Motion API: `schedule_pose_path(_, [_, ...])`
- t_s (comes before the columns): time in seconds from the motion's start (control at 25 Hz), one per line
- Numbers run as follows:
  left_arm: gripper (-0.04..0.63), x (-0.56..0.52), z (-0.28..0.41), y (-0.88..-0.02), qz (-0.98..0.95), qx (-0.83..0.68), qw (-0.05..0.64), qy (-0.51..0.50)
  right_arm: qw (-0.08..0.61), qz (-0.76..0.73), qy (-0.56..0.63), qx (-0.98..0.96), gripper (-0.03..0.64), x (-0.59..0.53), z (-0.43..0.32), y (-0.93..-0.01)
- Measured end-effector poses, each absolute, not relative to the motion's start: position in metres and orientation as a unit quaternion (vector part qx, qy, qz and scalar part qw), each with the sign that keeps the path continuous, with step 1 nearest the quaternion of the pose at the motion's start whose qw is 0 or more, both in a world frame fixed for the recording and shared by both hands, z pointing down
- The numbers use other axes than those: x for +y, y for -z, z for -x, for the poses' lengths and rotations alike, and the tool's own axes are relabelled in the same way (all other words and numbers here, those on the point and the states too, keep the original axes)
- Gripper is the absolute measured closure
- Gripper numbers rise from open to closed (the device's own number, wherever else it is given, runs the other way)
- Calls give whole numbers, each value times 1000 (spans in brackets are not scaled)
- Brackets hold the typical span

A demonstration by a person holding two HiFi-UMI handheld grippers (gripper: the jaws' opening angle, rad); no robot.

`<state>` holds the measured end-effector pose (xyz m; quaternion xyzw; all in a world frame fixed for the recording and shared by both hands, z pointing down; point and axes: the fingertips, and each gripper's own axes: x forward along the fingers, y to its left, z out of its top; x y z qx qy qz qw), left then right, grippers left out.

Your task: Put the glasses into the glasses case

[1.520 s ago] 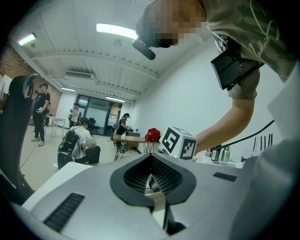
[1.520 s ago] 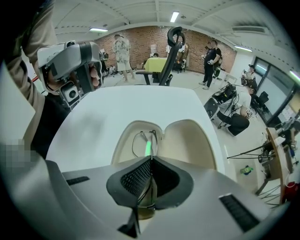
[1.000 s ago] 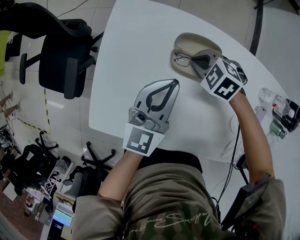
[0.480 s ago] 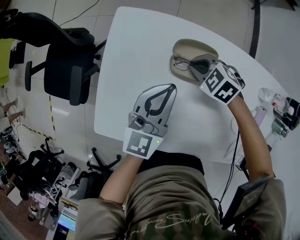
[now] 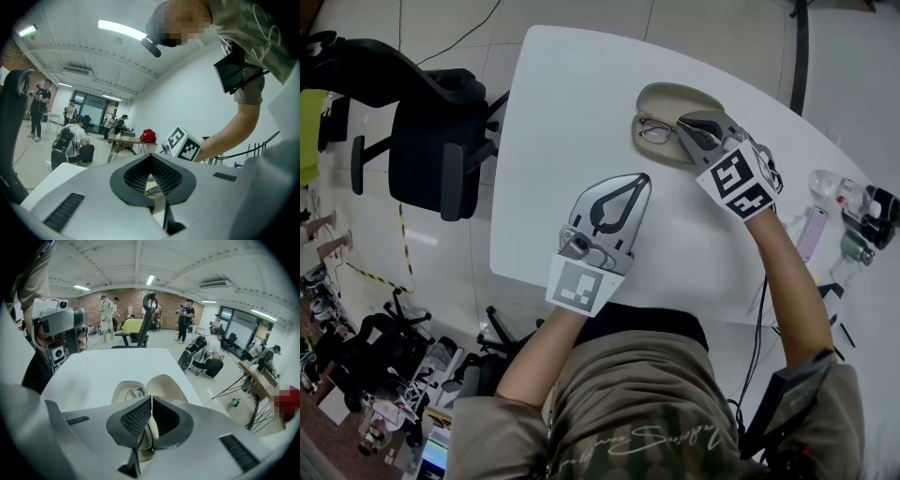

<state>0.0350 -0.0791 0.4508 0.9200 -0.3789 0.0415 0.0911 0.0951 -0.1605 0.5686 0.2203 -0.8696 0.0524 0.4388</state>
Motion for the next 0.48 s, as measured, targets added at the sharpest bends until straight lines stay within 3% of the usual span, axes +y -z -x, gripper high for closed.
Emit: schedule_pose_path(0.48, [590, -84, -36, -448, -910, -392, 129, -42, 362, -309, -76, -876, 604, -152, -107, -535])
